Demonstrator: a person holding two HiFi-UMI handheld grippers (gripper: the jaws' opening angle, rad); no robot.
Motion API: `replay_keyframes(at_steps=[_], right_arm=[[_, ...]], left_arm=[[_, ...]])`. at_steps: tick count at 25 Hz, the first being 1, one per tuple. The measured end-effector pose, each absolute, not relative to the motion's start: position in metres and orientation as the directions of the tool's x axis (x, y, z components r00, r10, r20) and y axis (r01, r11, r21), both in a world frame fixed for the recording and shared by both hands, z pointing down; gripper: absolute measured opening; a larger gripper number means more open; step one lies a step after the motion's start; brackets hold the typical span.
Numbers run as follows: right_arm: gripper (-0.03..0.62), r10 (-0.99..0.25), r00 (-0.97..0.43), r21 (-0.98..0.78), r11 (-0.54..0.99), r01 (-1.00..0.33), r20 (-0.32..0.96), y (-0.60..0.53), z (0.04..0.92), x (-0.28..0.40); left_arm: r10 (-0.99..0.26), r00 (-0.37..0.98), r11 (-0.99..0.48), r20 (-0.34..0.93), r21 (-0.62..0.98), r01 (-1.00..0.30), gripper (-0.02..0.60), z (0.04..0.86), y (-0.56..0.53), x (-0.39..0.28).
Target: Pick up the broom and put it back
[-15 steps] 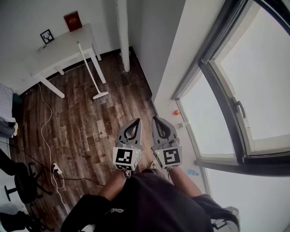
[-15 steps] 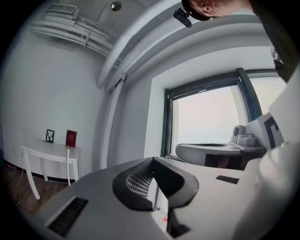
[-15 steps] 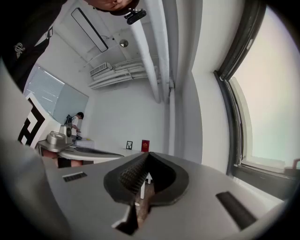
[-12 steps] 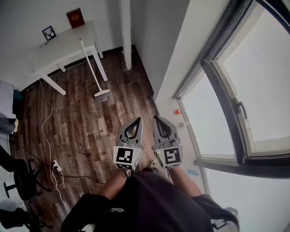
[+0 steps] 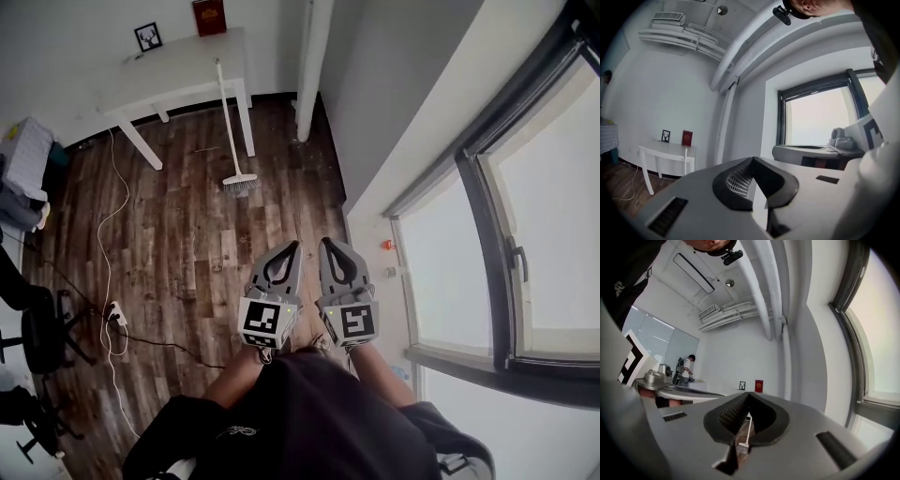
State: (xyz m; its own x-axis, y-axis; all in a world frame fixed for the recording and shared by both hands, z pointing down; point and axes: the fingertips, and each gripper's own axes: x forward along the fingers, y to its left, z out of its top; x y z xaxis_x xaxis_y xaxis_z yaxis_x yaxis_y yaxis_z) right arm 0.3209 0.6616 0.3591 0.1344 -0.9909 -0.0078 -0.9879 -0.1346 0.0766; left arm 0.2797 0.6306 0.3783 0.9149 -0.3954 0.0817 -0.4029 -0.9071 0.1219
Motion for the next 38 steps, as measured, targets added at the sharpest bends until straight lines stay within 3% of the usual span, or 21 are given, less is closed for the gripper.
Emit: replay_keyframes(at_steps=[9,18,29,38], right_arm=[[0.021,-1.0,0.013,0.112,-0.014,-0.994,-0.01,0.581,0.356,0.252],[0.021,-1.0,-0.022,0.104,0.022,-0.994,0.001,0.521,0.36,0.214],[0.021,-0.998,-0.055,0.048,0.055,-0.997,-0.006,0.416,0.378,0.253],[0.021,-0.997,-0.073,0.048,0.072,-0.996,-0.012,0.321,0.37,0.352]], left_arm=[[-0.477,0.876,-0.867,0.074,0.125,-0.483,0.0,0.378,0.559,0.208],[-0.512,0.854,-0.843,0.088,0.139,-0.52,0.0,0.383,0.507,0.167],[-0.558,0.819,-0.809,0.135,0.129,-0.573,0.0,0.407,0.414,0.2],[-0.584,0.797,-0.792,0.151,0.107,-0.601,0.0,0.402,0.313,0.29]])
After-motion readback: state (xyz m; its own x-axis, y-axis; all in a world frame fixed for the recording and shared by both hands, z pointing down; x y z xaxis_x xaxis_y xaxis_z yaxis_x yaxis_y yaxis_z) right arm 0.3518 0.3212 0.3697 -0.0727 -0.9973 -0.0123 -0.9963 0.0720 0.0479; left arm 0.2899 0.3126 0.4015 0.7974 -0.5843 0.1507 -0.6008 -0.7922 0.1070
